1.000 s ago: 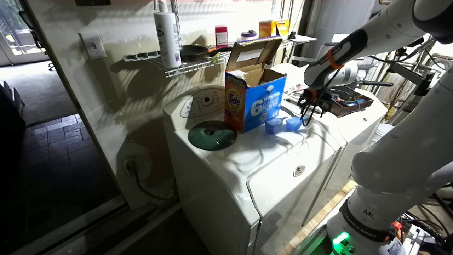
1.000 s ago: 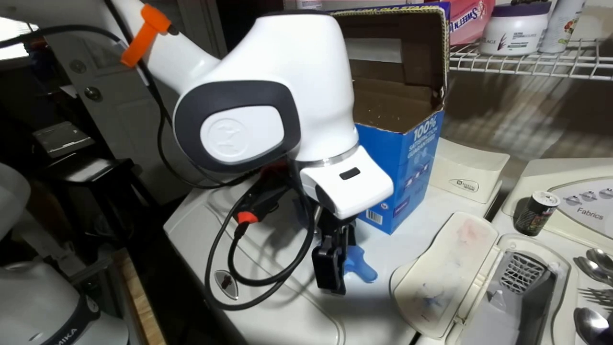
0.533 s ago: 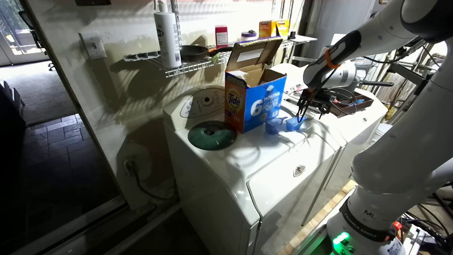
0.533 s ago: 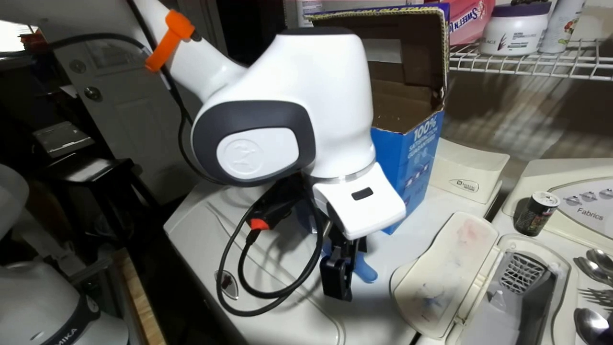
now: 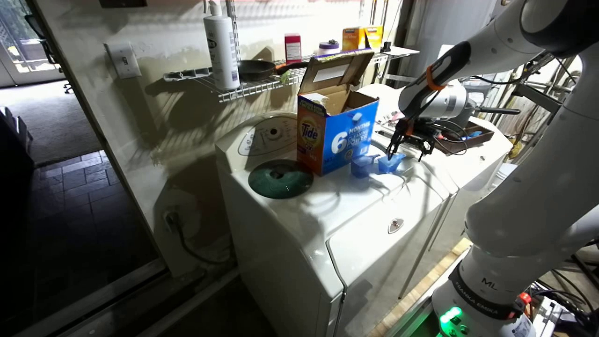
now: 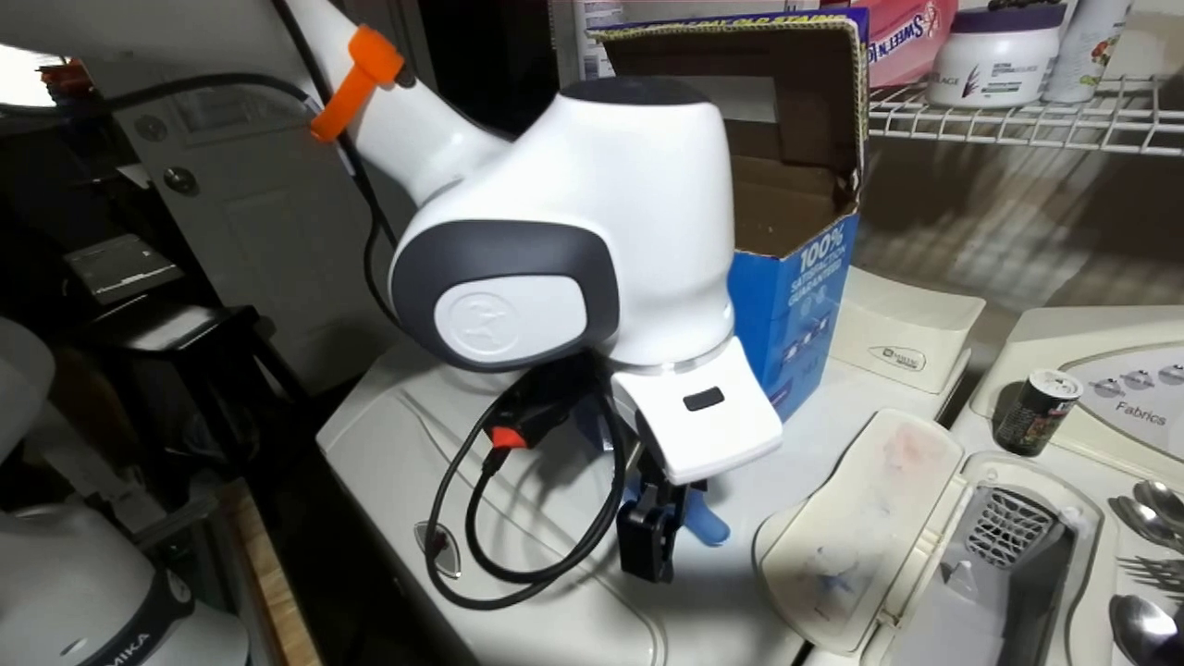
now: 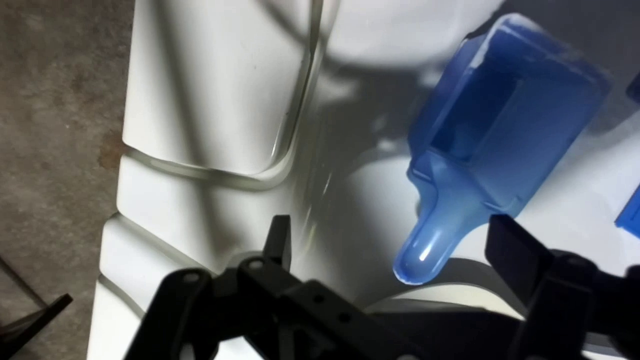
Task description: Use the light blue scoop to scoop up some objects from the blue bowl
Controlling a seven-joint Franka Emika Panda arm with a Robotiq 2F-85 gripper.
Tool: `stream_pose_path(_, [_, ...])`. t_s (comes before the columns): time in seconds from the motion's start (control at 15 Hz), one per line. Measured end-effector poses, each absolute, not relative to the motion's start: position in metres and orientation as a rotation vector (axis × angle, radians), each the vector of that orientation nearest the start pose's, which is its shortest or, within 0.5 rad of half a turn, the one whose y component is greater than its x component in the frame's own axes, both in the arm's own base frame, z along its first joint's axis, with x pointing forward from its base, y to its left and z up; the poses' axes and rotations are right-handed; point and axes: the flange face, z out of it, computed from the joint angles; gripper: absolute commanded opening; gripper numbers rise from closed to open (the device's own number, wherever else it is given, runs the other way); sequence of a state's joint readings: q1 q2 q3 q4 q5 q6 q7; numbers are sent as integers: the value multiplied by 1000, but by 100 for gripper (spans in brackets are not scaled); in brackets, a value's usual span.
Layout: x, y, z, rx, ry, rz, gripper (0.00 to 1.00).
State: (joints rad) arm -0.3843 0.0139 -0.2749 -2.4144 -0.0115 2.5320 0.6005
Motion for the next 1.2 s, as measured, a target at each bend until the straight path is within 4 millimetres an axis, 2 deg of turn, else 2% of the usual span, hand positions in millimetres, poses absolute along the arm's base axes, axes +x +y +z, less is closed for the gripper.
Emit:
stream_pose_path(0.93, [426, -321, 291, -2476, 1916, -68, 100])
stream_pose_path(1.0, [429, -321, 291, -2466, 1921, -70, 96])
stream_pose_path(1.07, [431, -322, 291, -2457, 1926, -70, 79])
stream_pose_path(1.13, [433, -322, 291, -2448, 1931, -70, 71])
stream_pose_path(1.2, [435, -323, 291, -2442, 1936, -70, 69])
